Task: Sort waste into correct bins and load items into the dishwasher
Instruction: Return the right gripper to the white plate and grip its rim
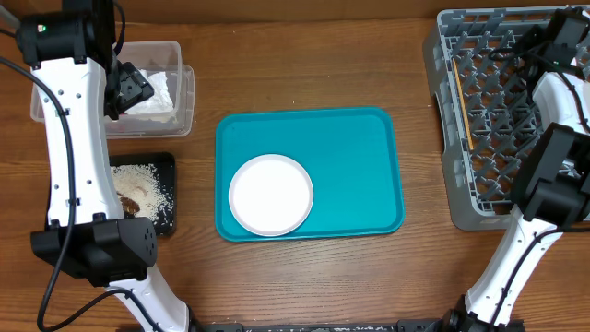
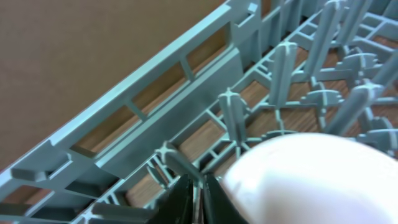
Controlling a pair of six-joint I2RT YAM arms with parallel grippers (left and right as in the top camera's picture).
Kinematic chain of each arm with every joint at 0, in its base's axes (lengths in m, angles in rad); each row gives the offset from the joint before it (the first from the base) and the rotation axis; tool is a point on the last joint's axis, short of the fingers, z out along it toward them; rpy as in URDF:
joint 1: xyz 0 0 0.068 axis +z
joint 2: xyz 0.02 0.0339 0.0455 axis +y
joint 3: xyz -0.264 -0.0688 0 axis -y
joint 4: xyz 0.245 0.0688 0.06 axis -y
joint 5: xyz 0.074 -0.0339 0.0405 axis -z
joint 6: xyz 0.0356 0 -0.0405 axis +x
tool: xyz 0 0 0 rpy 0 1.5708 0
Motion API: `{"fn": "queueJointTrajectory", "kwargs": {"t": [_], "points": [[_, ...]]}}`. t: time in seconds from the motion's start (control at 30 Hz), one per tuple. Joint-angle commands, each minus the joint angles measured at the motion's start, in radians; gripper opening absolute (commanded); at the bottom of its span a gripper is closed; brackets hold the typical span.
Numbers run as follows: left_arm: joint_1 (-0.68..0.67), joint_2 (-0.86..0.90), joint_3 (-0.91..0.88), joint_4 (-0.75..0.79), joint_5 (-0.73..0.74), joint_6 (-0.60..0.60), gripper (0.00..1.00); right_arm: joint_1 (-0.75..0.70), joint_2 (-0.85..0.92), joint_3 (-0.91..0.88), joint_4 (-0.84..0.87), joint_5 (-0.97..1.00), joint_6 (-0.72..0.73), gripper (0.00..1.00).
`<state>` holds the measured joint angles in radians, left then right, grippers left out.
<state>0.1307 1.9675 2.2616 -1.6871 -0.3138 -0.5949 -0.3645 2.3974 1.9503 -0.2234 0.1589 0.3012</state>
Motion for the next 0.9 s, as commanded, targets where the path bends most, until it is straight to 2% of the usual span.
{"fn": "queueJointTrajectory", "kwargs": {"t": [0.0,0.17,0.2,0.27,0.3,0.33,0.37,0.47,0.57,0.63,0.8,0.87], "points": [[-0.007,-0.019,0.017,-0.002,0.000,0.012,1.00,-0.046,-0.019,-0.002,-0.074,0.148,-0.017,0.09],[-0.007,-0.019,0.017,-0.002,0.000,0.012,1.00,-0.046,-0.085,0.016,-0.133,0.173,-0.005,0.26],[-0.007,-0.019,0.017,-0.002,0.000,0.012,1.00,-0.045,-0.108,0.018,-0.142,0.161,-0.002,0.33],[-0.006,-0.019,0.017,-0.002,0.000,0.012,1.00,-0.046,-0.162,0.018,-0.163,0.132,-0.002,0.58],[-0.006,-0.019,0.017,-0.002,0.000,0.012,1.00,-0.045,-0.192,0.018,-0.177,0.119,-0.001,0.64],[-0.006,-0.019,0.017,-0.002,0.000,0.012,1.00,-0.045,-0.229,0.018,-0.192,0.105,-0.001,0.81],[-0.006,-0.019,0.017,-0.002,0.000,0.012,1.00,-0.045,-0.262,0.018,-0.207,0.095,-0.002,0.90],[-0.006,-0.019,0.017,-0.002,0.000,0.012,1.00,-0.045,-0.376,0.018,-0.293,0.003,0.010,0.99],[-0.007,-0.019,0.017,-0.002,0.000,0.012,1.00,-0.045,-0.505,0.018,-0.405,-0.192,0.010,1.00],[-0.007,-0.019,0.017,-0.002,0.000,0.012,1.00,-0.045,-0.579,0.018,-0.460,-0.365,0.018,1.00],[-0.007,-0.019,0.017,-0.002,0.000,0.012,1.00,-0.022,-0.708,0.018,-0.683,-0.987,0.027,1.00],[-0.007,-0.019,0.017,-0.002,0.000,0.012,1.00,0.011,-0.721,0.018,-0.809,-1.079,0.028,1.00]]}}
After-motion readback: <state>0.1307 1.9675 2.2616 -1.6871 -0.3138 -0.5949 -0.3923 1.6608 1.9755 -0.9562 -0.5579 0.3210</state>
